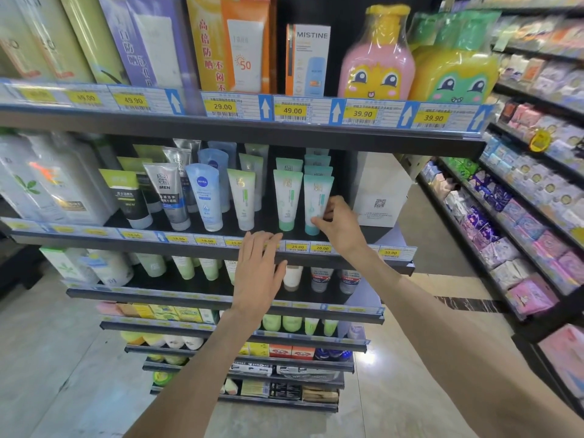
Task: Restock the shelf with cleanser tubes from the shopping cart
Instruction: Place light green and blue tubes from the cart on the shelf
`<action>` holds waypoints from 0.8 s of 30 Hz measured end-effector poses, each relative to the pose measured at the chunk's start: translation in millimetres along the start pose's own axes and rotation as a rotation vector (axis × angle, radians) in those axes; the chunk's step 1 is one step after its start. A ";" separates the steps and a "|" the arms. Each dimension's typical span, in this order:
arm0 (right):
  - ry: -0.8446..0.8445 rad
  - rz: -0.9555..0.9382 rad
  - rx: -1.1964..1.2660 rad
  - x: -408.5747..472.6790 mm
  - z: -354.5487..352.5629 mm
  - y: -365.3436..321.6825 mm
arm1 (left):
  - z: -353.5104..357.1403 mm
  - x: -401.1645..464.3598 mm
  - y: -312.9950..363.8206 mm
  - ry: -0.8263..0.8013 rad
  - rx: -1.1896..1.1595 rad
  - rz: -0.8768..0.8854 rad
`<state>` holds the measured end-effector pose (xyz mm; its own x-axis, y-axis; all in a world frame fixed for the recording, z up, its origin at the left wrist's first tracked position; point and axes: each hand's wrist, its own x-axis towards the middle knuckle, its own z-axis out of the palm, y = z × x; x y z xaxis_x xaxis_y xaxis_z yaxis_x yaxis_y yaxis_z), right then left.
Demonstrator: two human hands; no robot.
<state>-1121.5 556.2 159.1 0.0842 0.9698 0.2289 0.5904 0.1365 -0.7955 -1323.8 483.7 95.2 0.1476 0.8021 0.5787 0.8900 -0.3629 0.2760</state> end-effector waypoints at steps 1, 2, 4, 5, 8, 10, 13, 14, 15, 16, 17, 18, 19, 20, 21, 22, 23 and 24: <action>0.001 0.004 -0.010 0.4 0.3 0.1 | -1.2 0.1 0.4 -0.010 0.000 -0.002; -0.001 0.009 -0.015 0.1 0.4 -0.3 | -2.6 -0.1 1.0 -0.022 0.002 -0.004; -0.014 0.029 -0.021 -0.9 0.2 -2.1 | -4.9 -0.1 1.6 -0.038 0.000 -0.007; -0.020 0.043 -0.017 -2.7 -0.7 -3.7 | -6.3 -0.3 1.1 -0.050 -0.003 -0.005; 0.003 0.058 -0.046 -13.9 -4.5 -6.0 | -13.0 -1.0 3.1 -0.090 -0.005 0.008; 0.021 0.034 -0.133 -30.0 -9.9 -5.2 | -16.6 -0.9 6.3 -0.117 -0.004 0.013; 0.065 -0.057 -0.286 -65.2 -21.5 1.6 | -16.0 -6.3 16.6 -0.139 0.031 0.051; 0.083 -0.095 -0.353 -77.6 -26.0 6.1 | -14.9 -10.9 20.7 -0.150 0.030 0.065; 0.100 -0.125 -0.424 -90.3 -31.5 10.9 | -13.3 -16.6 25.7 -0.154 0.023 0.081; 0.114 -0.143 -0.484 -102.8 -36.6 17.4 | -11.9 -23.6 31.8 -0.160 0.020 0.091; 0.123 -0.151 -0.533 -116.1 -42.3 24.3 | -10.0 -30.7 38.3 -0.165 0.015 0.102; 0.131 -0.161 -0.575 -129.1 -48.7 31.6 | -8.5 -36.6 46.0 -0.180 0.014 0.110; 0.133 -0.165 -0.609 -142.6 -56.6 39.6 | -6.1 -42.7 55.2 -0.194 0.020 0.123; 0.129 -0.161 -0.636 -155.8 -65.3 48.8 | -3.0 -48.5 65.6 -0.213 0.027 0.135; 0.122 -0.144 -0.660 -169.7 -75.4 57.8 | 0.4 -54.0 77.1 -0.232 0.029 0.157; 0.116 -0.119 -0.673 -183.4 -85.2 68.1 | 3.4 -59.0 89.7 -0.255 0.025 0.187; 0.106 -0.084 -0.683 -198.0 -95.4 78.1 | 6.9 -65.1 103.2 -0.264 0.019 0.222; 0.105 -0.039 -0.690 -216.3 -112.4 91.2 | 13.2 -71.6 124.9 -0.268 0.007 0.255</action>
<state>-995.7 336.2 100.1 0.1092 0.9376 0.3301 0.9667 -0.0228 -0.2550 -1217.6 387.1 78.1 0.4719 0.7824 0.4064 0.8130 -0.5644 0.1427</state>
